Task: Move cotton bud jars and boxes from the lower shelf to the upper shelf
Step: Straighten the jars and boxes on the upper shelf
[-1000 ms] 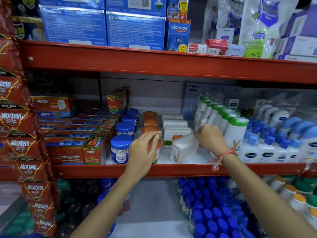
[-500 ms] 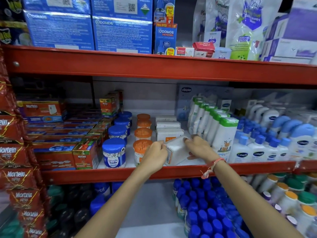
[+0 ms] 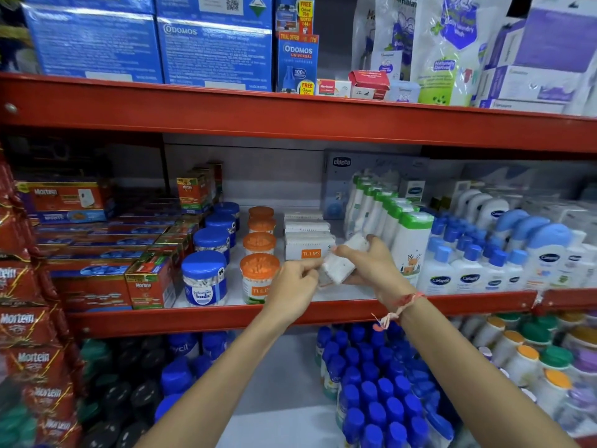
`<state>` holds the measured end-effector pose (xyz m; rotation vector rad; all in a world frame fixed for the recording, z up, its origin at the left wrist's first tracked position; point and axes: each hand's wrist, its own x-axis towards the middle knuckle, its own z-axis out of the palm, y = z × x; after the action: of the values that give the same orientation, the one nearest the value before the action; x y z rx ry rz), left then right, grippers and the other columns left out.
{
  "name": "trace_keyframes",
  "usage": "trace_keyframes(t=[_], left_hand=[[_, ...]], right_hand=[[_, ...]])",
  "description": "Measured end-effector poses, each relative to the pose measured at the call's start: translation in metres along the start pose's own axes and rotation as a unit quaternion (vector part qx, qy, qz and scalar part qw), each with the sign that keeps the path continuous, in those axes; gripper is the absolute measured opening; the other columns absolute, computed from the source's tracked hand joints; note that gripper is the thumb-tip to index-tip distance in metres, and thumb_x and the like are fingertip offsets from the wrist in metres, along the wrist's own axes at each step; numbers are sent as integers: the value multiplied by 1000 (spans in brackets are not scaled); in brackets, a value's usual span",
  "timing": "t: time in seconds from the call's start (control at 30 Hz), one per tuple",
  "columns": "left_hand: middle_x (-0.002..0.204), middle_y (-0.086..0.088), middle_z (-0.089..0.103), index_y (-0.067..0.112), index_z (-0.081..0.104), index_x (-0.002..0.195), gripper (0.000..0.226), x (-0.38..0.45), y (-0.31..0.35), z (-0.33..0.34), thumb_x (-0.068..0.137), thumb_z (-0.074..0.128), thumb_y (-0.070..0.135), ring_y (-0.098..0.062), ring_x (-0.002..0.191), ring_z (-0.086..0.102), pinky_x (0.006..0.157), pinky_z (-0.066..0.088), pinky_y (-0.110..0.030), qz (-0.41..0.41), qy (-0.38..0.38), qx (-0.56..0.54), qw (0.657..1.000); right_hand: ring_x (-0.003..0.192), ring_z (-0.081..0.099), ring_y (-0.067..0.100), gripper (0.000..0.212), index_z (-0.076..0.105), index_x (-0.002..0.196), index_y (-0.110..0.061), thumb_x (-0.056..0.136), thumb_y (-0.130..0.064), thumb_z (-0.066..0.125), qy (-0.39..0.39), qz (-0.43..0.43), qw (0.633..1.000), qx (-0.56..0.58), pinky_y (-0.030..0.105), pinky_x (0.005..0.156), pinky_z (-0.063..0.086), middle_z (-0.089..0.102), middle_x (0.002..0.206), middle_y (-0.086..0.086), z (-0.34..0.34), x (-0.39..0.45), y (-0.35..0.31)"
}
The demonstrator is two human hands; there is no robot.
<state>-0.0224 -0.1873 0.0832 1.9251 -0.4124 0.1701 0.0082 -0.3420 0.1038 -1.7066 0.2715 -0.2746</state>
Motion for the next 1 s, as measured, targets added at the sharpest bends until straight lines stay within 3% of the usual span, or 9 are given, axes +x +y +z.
trace_keyframes(t=[0.07, 0.17, 0.27, 0.33, 0.43, 0.53, 0.67, 0.8, 1.0], left_hand=[[125, 5, 65, 15, 67, 121, 34, 0, 1, 0, 95, 47, 5, -7, 119, 55, 106, 42, -26, -4, 8, -17, 1000], [119, -1, 69, 10, 68, 117, 27, 4, 2, -4, 93, 58, 8, -11, 114, 61, 102, 46, -26, -12, 24, -39, 999], [125, -3, 65, 5, 63, 125, 36, 9, 2, -7, 89, 65, 11, -14, 116, 60, 103, 46, -31, -29, 27, -47, 998], [119, 6, 63, 6, 63, 123, 37, 12, 3, -10, 86, 69, 11, -13, 116, 58, 98, 46, -28, -39, 22, -61, 997], [113, 6, 59, 12, 60, 112, 38, 17, 8, -16, 78, 77, 12, -16, 109, 57, 88, 48, -29, -47, 23, -50, 997], [146, -14, 45, -2, 37, 142, 86, 26, 7, -24, 71, 83, 15, -27, 133, 46, 106, 42, -36, -56, 28, -13, 998], [148, -12, 44, 7, 27, 150, 102, 35, 7, -32, 66, 85, 12, -25, 133, 46, 104, 45, -34, -37, -14, 0, 999], [141, -5, 53, 27, 36, 147, 92, 41, 6, -33, 69, 84, 18, -23, 128, 51, 103, 47, -45, 36, -6, 140, 989], [136, -12, 57, 11, 49, 139, 76, 47, 8, -33, 73, 81, 30, -26, 124, 54, 99, 45, -33, 28, -47, 302, 952]], right_hand=[[110, 64, 31, 99, 35, 140, -15, 54, -38, 80, 19, -17, 999, -40, 53, 85, 57, 60, 126, 8, -5, 2, 0], [111, 61, 28, 101, 34, 143, -16, 56, -39, 79, 16, -40, 996, -73, 49, 91, 54, 56, 128, 8, -15, 1, -10], [73, 56, 13, 79, 43, 136, -13, 68, -27, 80, -17, -48, 995, -82, 30, 61, 48, 59, 91, 1, -25, -1, -24], [64, 51, 4, 60, 57, 125, -9, 71, -20, 80, -47, -63, 991, -110, 19, 55, 39, 61, 86, -1, -30, -2, -30], [74, 58, -3, 40, 67, 116, -8, 77, -12, 76, -101, -87, 980, -150, 10, 55, 39, 70, 103, 4, -36, -9, -42], [89, 66, 5, 37, 70, 115, -13, 79, -8, 74, -154, -90, 969, -170, 14, 65, 44, 74, 108, 4, -43, -8, -48], [99, 69, 12, 43, 66, 122, -10, 81, 2, 71, -237, -111, 948, -180, 15, 74, 57, 71, 115, 6, -47, -3, -54], [115, 63, 12, 48, 65, 124, -11, 79, 4, 71, -285, -138, 917, -244, 27, 101, 49, 67, 125, 2, -43, 8, -59], [115, 60, 21, 52, 55, 130, 3, 81, 18, 62, -323, -127, 907, -239, 13, 82, 56, 60, 132, 18, -37, 25, -41]])
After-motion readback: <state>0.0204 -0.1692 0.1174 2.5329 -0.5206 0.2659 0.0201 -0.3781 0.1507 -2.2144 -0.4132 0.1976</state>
